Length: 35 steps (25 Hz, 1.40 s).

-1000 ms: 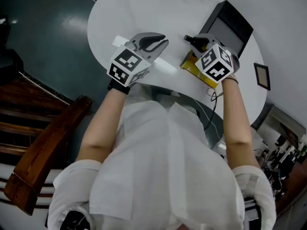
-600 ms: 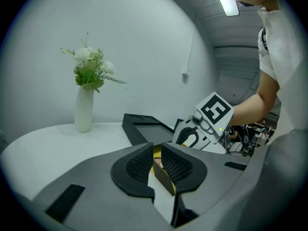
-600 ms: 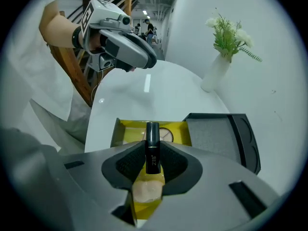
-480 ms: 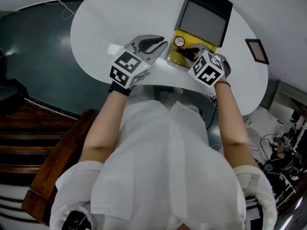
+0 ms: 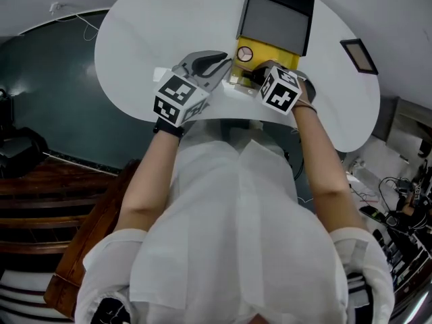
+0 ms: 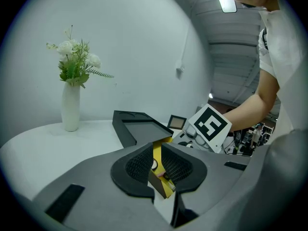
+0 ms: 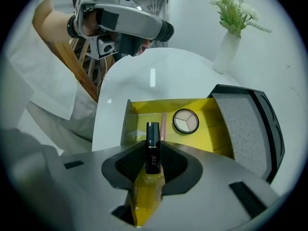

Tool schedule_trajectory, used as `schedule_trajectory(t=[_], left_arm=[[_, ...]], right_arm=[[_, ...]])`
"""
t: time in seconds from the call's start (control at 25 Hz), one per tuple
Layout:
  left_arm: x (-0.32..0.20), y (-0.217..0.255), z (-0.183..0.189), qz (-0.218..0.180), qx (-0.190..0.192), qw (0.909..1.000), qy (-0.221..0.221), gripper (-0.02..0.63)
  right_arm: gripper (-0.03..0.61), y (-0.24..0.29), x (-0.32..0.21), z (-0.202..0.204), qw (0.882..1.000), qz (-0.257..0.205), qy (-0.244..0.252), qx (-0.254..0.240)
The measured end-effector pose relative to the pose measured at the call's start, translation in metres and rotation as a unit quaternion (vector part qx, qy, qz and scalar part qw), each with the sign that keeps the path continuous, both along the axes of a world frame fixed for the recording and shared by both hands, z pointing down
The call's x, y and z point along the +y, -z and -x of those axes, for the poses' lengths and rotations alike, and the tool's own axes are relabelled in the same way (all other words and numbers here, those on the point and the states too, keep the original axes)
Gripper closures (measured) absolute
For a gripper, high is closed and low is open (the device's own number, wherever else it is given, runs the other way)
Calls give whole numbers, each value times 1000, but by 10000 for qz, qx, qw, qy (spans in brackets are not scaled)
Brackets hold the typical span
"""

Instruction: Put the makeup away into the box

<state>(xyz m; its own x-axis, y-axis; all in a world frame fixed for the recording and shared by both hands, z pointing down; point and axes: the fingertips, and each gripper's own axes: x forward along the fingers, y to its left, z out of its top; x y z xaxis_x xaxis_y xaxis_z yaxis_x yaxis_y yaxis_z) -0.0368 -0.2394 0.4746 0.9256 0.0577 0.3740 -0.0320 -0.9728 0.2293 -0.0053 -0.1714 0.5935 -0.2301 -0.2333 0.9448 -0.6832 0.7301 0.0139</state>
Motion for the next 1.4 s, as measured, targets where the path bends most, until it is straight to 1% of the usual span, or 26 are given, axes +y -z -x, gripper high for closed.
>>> schedule_trajectory(t=[0.32, 0.44, 0.52, 0.64, 0.72, 0.76, 0.84, 0.92, 0.96, 1.08, 1.16, 1.28, 1.4], left_arm=[[-2, 2, 3, -58, 13, 10000, -35, 558], [-5, 6, 5, -73, 30, 10000, -44, 558], [-8, 9, 7, -94, 42, 9999, -43, 558], [-14, 14, 12, -164, 50, 9999, -11, 558], [-20, 18, 16, -218, 66, 9997, 54, 558], [-23, 20, 19, -236, 79, 9996, 98, 558], [-31, 24, 25, -267, 99, 9994, 193, 558], [-39, 28, 31, -305, 98, 9990, 297, 558], [-43, 31, 35, -314, 108, 9988, 359, 558], [-57, 44, 43, -337, 217, 9974, 591, 558], [-65, 56, 47, -391, 338, 9957, 764, 558], [-79, 79, 54, -547, 590, 9908, 1087, 558], [-91, 106, 63, -737, 882, 9834, 1406, 560]], right_arm=[[488, 0, -2, 1, 9999, -3, -139, -91], [488, 5, -4, -1, 9996, -66, -272, -104], [488, 12, -5, -4, 9983, -170, -513, -202], [488, 25, -3, -14, 9935, -432, -991, -359], [488, 34, 1, -27, 9869, -643, -1411, -457], [489, 39, 4, -35, 9814, -771, -1676, -537], [488, 50, 11, -53, 9642, -1065, -2301, -771], [489, 64, 21, -72, 9389, -1405, -2956, -1067], [489, 72, 26, -82, 9232, -1600, -3266, -1244], [500, 102, 41, -110, 8696, -2251, -4021, -1771], [525, 121, 54, -128, 8394, -2657, -4348, -1894], [546, 152, 73, -155, 8006, -3301, -4659, -1816], [557, 187, 94, -177, 7511, -3989, -4940, -1809]])
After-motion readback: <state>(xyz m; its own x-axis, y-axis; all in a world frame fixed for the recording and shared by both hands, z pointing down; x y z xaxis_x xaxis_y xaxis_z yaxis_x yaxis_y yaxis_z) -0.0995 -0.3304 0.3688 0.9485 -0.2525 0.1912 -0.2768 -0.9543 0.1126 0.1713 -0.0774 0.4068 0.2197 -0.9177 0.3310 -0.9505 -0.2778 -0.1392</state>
